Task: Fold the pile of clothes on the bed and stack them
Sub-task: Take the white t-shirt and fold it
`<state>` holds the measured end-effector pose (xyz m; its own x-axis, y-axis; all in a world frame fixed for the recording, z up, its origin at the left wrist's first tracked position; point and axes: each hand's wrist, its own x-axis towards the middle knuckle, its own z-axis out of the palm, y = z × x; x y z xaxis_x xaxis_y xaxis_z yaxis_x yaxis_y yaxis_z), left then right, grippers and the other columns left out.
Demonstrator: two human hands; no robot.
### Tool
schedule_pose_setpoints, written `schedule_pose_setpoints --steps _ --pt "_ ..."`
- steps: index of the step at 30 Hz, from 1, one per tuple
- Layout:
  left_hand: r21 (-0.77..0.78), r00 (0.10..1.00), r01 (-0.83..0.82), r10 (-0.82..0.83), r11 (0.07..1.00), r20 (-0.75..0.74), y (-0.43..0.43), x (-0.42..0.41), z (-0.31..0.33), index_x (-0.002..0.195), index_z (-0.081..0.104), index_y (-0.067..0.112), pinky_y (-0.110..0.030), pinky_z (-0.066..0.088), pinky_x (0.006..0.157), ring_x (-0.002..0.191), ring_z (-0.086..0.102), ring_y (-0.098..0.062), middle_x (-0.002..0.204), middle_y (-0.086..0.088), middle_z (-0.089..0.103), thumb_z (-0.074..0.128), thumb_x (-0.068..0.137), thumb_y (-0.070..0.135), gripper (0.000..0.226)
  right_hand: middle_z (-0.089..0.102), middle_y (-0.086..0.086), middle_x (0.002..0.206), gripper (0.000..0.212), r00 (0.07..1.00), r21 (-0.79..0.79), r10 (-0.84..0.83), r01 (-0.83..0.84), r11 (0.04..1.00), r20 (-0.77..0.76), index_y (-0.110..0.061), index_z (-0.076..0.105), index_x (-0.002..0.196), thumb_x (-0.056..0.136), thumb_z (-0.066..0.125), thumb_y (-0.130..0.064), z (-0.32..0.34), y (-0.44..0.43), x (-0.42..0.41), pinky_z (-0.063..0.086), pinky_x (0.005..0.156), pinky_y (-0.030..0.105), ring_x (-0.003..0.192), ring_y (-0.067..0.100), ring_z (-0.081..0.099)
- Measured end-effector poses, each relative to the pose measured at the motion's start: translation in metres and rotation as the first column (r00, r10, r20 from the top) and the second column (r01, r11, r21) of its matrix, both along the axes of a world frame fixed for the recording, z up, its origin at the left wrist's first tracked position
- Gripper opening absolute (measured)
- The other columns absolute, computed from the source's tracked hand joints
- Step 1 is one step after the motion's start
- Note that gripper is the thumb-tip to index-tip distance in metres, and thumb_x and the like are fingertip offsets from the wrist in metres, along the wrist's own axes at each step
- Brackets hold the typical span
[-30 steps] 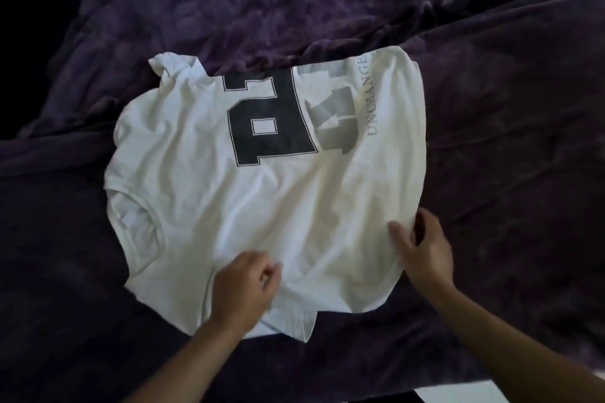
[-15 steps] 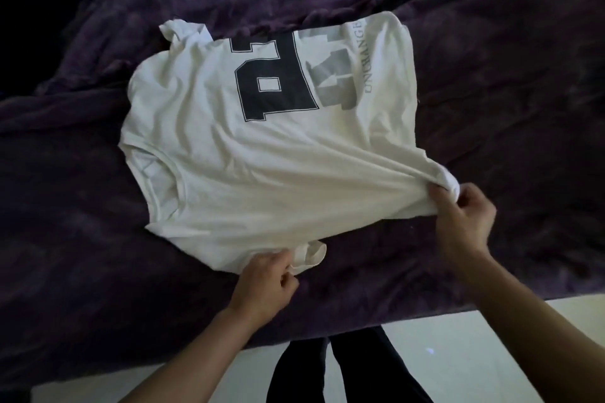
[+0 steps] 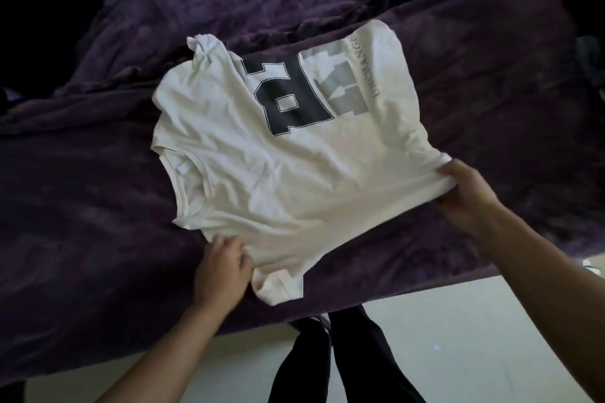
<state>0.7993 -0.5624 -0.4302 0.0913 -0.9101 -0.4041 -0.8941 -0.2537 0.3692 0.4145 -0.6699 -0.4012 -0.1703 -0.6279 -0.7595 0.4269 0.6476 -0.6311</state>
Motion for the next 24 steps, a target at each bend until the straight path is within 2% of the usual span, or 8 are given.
schedule_pose_setpoints --steps 2,4,8,12,15,20,22,24 --pt "0.048 0.941 0.241 -0.246 0.969 0.23 -0.014 0.012 -0.008 0.126 0.055 0.025 -0.044 0.044 0.087 0.118 0.045 -0.029 0.133 -0.006 0.044 0.059 0.084 0.026 0.042 0.072 0.002 0.096 0.025 0.995 -0.039 -0.066 0.069 0.997 0.076 -0.014 0.065 0.102 0.083 0.049 -0.015 0.006 -0.013 0.002 0.054 0.077 0.028 0.086 0.016 0.068" --pt "0.271 0.894 0.339 -0.399 0.901 0.206 -0.023 0.012 -0.016 0.143 0.032 0.037 -0.044 0.037 0.098 0.132 0.031 -0.025 0.146 -0.001 0.026 0.055 0.087 0.038 0.061 0.068 -0.001 0.078 0.017 0.986 -0.022 -0.139 0.142 0.99 0.088 -0.016 0.065 0.091 0.079 0.053 -0.017 0.01 -0.022 -0.002 0.051 0.062 0.022 0.069 0.014 0.065" --pt "0.491 0.869 0.318 -0.456 0.811 0.191 -0.03 -0.004 -0.019 0.149 0.012 0.035 -0.045 0.032 0.105 0.138 0.021 -0.029 0.15 -0.006 0.016 0.056 0.087 0.043 0.076 0.028 -0.009 0.046 0.008 0.987 0.038 -0.14 0.138 0.99 0.072 -0.021 0.055 0.067 0.073 0.058 -0.016 0.012 -0.018 -0.033 0.02 0.036 0.019 0.04 0.008 0.024" --pt "0.3 0.81 0.405 -0.491 0.863 0.319 -0.026 -0.03 -0.006 0.14 0.03 0.024 -0.04 0.037 0.101 0.126 0.037 -0.026 0.14 -0.007 0.033 0.059 0.083 0.043 0.066 0.04 -0.004 0.055 0.016 0.983 0.274 0.096 -0.051 0.96 -0.154 -0.017 0.053 0.074 0.079 0.068 -0.014 0.014 0.003 -0.051 0.023 0.033 0.017 0.043 0.007 0.035" --pt "0.077 0.782 0.583 -0.584 0.809 0.216 -0.016 -0.064 -0.005 0.143 0.028 0.03 -0.039 0.032 0.104 0.131 0.033 -0.025 0.147 -0.005 0.028 0.058 0.083 0.045 0.068 0.057 0.002 0.076 0.015 0.941 0.176 0.074 -0.015 0.984 -0.332 -0.014 0.063 0.081 0.073 0.076 -0.012 0.016 0.005 -0.047 0.043 0.05 0.027 0.064 0.014 0.054" --pt "0.264 0.729 0.629 -0.673 0.731 0.127 -0.002 -0.105 -0.016 0.117 0.056 0.023 -0.035 0.037 0.096 0.117 0.046 -0.024 0.124 -0.003 0.051 0.054 0.087 0.02 0.03 0.068 0.005 0.076 0.022 0.963 -0.123 -0.183 0.161 0.979 -0.196 -0.013 0.064 0.082 0.068 0.069 0.002 0.022 -0.009 -0.04 0.055 0.06 0.03 0.065 0.017 0.065" --pt "0.267 0.773 0.586 -0.626 0.765 0.097 0.002 -0.103 -0.02 0.115 0.054 0.018 -0.034 0.04 0.093 0.112 0.05 -0.025 0.12 -0.003 0.056 0.049 0.084 0.005 0.035 0.065 0.002 0.071 0.023 0.945 -0.135 -0.11 0.071 0.988 -0.307 -0.017 0.06 0.073 0.065 0.074 0.0 0.024 -0.009 -0.047 0.052 0.056 0.028 0.06 0.015 0.062" --pt "0.244 0.804 0.559 -0.59 0.792 0.072 0.007 -0.098 -0.019 0.124 0.047 0.017 -0.034 0.041 0.093 0.112 0.051 -0.025 0.122 -0.004 0.056 0.049 0.083 0.003 0.044 0.059 -0.001 0.071 0.028 0.802 -0.006 0.096 -0.124 0.992 -0.59 -0.02 0.055 0.067 0.066 0.079 -0.004 0.021 -0.005 -0.063 0.045 0.053 0.026 0.062 0.014 0.056"
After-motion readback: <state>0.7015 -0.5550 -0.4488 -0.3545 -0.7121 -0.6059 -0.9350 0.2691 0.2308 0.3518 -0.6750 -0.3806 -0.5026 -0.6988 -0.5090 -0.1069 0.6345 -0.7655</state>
